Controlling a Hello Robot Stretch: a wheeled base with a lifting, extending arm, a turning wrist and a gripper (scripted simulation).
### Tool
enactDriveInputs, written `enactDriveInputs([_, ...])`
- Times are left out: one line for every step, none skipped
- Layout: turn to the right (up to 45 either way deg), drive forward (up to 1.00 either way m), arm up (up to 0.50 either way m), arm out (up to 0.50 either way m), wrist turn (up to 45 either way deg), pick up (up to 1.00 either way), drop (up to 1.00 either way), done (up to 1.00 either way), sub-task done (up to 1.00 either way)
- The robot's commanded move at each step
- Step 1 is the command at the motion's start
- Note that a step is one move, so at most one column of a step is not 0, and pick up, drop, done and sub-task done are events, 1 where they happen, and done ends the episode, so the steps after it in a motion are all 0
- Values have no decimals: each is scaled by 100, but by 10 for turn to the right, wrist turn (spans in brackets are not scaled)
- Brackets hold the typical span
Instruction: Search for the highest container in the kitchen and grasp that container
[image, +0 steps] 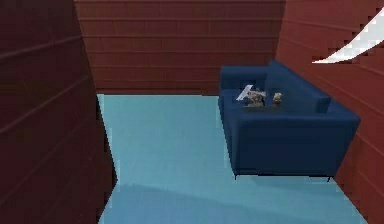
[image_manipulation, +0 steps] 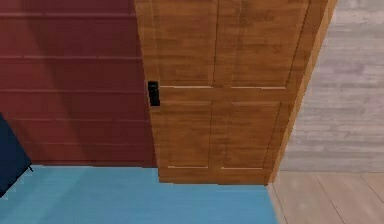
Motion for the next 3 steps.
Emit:
enactDriveInputs([0,30,0,0,0,0,0,0,0])
enactDriveInputs([-30,0,0,0,0,0,0,0,0])
enactDriveInputs([0,100,0,0,0,0,0,0,0])
